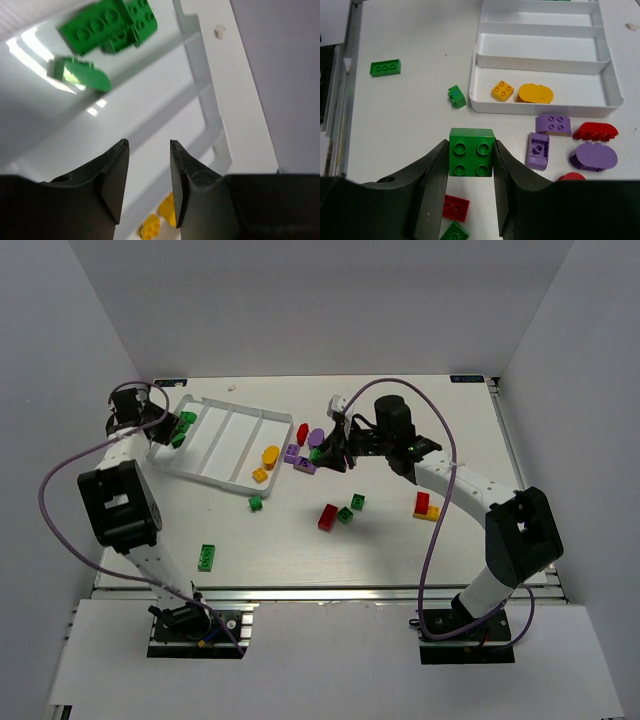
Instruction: Sort the legos into containers by color
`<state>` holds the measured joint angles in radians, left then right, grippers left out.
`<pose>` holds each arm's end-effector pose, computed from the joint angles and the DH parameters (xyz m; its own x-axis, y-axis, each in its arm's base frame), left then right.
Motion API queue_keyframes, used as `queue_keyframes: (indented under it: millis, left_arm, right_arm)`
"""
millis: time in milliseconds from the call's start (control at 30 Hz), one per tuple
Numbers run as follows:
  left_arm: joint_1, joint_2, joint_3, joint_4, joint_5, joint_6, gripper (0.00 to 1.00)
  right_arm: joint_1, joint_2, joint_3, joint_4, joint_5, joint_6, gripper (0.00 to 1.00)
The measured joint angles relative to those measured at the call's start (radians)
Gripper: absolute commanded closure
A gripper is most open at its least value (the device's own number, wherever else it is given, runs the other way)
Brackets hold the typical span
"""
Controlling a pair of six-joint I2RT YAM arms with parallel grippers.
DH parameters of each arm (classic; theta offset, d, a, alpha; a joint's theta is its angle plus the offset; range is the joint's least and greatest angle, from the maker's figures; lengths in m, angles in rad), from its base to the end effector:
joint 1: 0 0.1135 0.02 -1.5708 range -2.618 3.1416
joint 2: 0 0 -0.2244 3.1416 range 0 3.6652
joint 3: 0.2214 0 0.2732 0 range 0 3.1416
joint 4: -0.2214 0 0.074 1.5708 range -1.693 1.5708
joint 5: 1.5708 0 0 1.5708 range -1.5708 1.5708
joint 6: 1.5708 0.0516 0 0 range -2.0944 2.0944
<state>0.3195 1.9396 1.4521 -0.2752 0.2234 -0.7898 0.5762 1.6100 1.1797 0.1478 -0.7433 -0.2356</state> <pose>0.4350 0.1319 0.1651 -0.3522 -0.8460 -0.4003 -0.5744 0.5331 -0.6212 0.3194 0.2492 0.2499 -0.0065 -0.2091 -0.9779 -0.9745 0.2206 -0.0407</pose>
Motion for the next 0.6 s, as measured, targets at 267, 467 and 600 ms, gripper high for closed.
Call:
queue_keyframes:
  millis: [267,467,600]
  left_arm:
    - [0.000,-0.422,-0.357,0.099,0.130,0.004,0.46]
    - [-0.005,-0.612,-0.558,0.146,0.284,-0.024,0.41]
    - [-0.043,-0.703,-0.669,0.203,0.360,-0.088,0.38]
  right_arm:
    - [0.000,0.000,0.000,-0.025,-0.104,-0.137,1.00]
    - [0.015,0.002,0.000,-0.043,-0.136,-0.228,1.00]
    - [0.057,0.006,0.003,-0.056,-0.139,-0.280,1.00]
